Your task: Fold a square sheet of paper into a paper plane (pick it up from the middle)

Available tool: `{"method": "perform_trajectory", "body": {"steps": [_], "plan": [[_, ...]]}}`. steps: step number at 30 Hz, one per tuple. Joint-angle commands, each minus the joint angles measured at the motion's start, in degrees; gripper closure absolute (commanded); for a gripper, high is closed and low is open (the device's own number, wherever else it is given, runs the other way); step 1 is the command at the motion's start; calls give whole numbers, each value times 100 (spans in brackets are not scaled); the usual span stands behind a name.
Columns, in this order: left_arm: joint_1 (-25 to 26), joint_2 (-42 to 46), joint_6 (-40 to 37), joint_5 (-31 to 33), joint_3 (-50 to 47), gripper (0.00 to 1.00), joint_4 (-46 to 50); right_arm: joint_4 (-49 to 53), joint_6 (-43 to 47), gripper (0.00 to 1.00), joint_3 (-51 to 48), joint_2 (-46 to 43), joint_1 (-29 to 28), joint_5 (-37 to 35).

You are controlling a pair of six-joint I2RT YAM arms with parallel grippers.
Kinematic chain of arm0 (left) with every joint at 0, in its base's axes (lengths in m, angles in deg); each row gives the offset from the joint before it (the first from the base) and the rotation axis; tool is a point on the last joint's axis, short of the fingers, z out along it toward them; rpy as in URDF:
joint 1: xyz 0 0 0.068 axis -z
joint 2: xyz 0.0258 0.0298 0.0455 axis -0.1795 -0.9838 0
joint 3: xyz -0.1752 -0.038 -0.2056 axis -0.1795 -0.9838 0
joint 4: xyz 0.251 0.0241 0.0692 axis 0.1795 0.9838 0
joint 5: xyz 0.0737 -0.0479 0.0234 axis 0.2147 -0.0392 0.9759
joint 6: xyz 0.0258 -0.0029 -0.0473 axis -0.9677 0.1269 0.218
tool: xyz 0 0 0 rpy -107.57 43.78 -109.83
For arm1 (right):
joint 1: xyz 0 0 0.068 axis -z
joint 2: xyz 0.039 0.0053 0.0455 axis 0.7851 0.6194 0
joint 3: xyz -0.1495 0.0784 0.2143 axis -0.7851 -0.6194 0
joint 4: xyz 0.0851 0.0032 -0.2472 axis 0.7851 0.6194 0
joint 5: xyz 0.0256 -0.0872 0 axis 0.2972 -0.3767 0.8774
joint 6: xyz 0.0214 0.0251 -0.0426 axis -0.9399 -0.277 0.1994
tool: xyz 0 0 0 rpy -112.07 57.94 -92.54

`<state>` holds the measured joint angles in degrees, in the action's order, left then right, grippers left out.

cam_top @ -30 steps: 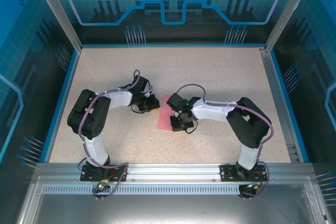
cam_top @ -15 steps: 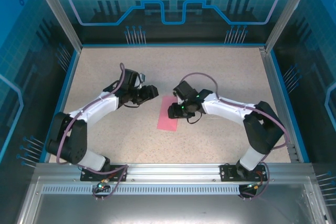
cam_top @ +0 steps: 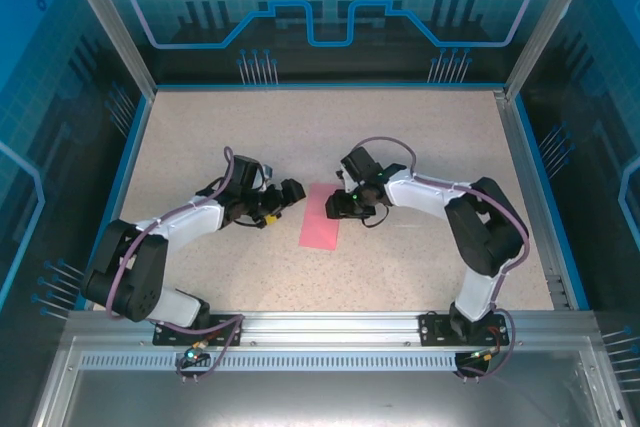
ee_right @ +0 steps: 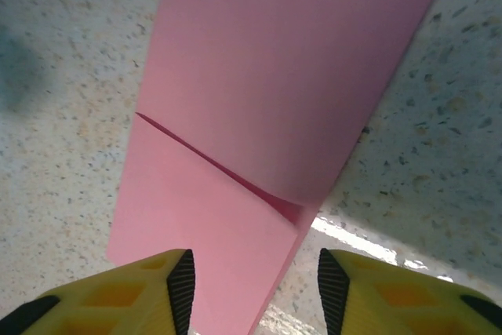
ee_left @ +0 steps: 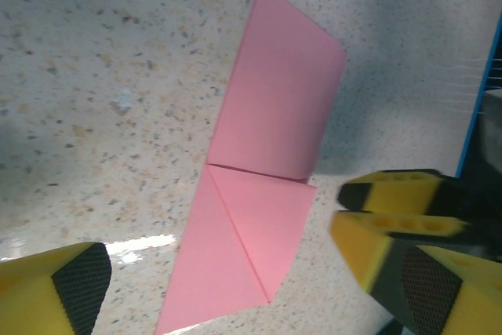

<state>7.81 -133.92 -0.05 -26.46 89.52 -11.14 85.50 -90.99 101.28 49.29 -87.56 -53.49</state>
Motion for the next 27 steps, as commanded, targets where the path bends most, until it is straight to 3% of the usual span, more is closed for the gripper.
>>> {"method": "perform_trajectory", "body": {"steps": [1,15,22,27], "plan": [[3,-69,249,-414,-82,2,-368,-205,19,55,112,203,50,350],[325,-569,414,-674,15,2,-666,-395,-165,58,61,454,34,523],[346,-636,458,-804,-69,3,-811,-561,-410,70,-111,334,57,470],[373,-736,501,-997,-100,11,-1019,-676,-581,79,-271,183,114,279]]}}
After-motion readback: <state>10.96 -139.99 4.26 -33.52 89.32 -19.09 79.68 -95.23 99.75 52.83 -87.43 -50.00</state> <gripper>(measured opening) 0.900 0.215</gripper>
